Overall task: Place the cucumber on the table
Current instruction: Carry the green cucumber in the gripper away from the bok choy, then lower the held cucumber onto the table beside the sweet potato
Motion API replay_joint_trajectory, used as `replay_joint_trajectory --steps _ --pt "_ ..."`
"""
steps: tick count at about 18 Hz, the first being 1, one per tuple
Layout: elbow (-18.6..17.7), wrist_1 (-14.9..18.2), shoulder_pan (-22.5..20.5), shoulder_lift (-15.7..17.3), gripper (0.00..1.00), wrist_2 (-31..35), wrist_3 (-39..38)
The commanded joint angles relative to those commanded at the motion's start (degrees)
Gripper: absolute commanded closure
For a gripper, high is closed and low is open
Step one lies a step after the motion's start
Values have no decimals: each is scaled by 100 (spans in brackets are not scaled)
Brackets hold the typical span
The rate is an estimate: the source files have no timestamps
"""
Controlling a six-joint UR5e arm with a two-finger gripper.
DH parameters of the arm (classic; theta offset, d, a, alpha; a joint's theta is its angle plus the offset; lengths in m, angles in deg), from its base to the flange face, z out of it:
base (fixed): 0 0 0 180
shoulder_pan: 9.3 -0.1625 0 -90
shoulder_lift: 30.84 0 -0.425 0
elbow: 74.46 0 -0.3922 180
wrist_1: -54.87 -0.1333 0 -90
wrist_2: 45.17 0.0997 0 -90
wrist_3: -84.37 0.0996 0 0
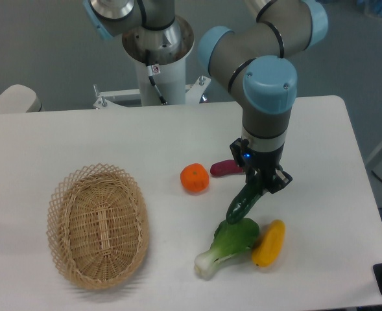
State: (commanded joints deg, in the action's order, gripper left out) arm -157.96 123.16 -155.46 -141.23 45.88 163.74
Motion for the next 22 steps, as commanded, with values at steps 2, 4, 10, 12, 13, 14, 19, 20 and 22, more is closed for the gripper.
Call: replay_joint_trajectory --steps 2,4,10,12,13,14,19,20,22 --pt "-61 -61 -70 -61 83 35 62" --pt "-53 -88 -210 -219 83 44 350" --pt "-97 -580 -676 -615 83 44 1554" --pt "-140 -580 -869 -729 82 53 1906" --pt "-184 -589 -975 -764 83 44 2055" --pt "-246 -589 -1089 -799 82 44 2257" --pt "-413 -615 -1484 -879 83 44 3171" --pt "-465 -624 -1529 -896 83 44 3391" --pt "-580 -737 -1547 -958 83 44 3445"
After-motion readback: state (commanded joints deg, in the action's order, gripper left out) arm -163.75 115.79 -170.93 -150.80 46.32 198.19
